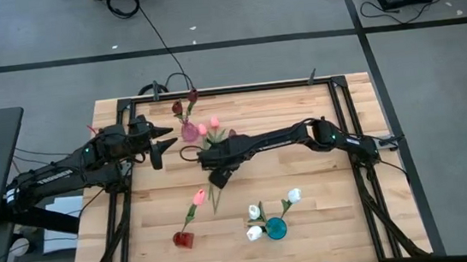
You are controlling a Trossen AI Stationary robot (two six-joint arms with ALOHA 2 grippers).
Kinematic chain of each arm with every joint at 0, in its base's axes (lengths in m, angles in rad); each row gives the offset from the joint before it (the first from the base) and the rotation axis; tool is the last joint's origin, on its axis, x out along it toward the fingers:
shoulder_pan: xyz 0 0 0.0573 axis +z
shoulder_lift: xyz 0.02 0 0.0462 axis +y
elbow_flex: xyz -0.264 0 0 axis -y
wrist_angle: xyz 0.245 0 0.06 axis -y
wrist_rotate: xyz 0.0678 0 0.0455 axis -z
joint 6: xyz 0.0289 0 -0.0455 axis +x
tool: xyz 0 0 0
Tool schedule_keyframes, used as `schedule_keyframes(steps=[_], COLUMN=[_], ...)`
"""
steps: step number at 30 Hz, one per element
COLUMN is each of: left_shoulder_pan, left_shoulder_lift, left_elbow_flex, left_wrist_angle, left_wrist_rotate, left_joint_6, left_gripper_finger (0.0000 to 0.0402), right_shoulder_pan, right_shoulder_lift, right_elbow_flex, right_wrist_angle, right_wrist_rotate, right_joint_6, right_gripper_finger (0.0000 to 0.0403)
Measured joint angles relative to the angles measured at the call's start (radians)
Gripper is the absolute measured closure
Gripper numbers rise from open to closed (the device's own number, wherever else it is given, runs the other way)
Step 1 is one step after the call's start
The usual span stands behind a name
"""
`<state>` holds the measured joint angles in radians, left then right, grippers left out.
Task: Sort flowers into vase by color
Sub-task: Put the red flower into the purple vase
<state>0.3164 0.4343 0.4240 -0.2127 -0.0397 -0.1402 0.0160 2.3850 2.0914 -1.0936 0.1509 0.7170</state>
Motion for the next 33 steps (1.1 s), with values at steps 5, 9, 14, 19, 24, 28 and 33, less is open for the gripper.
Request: schedule_keyframes(steps=[5, 9, 14, 19, 24, 28, 33], left_shoulder_pan=[0.000, 0.000, 0.000, 0.000, 0.000, 0.000, 0.000], left_shoulder_lift=[0.000, 0.003, 0.003, 0.003, 0.003, 0.003, 0.003], left_elbow_flex=[0.000, 0.000, 0.000, 0.000, 0.000, 0.000, 0.000], left_wrist_angle=[-0.001, -0.003, -0.002, 0.000, 0.000, 0.000, 0.000], left_wrist_rotate=[0.004, 0.008, 0.009, 0.009, 0.010, 0.010, 0.011], left_joint_6=[-0.010, -0.024, -0.026, -0.029, -0.029, -0.029, -0.029], left_gripper_finger=[0.0205, 0.0205, 0.0205, 0.0205, 0.0205, 0.0205, 0.0205], right_shoulder_pan=[-0.004, -0.022, -0.046, -0.075, -0.089, -0.099, -0.099], right_shoulder_lift=[0.003, 0.003, 0.005, 0.003, 0.001, 0.003, 0.004], right_elbow_flex=[-0.001, -0.001, -0.037, -0.085, -0.112, -0.113, -0.098], right_wrist_angle=[0.016, 0.007, 0.000, 0.055, 0.090, 0.136, 0.161], right_wrist_rotate=[0.045, 0.057, 0.050, 0.013, 0.035, 0.042, 0.034], right_joint_6=[0.058, 0.128, 0.167, 0.189, 0.200, 0.184, 0.182], right_gripper_finger=[0.0211, 0.0210, 0.0210, 0.0211, 0.0211, 0.0211, 0.0211])
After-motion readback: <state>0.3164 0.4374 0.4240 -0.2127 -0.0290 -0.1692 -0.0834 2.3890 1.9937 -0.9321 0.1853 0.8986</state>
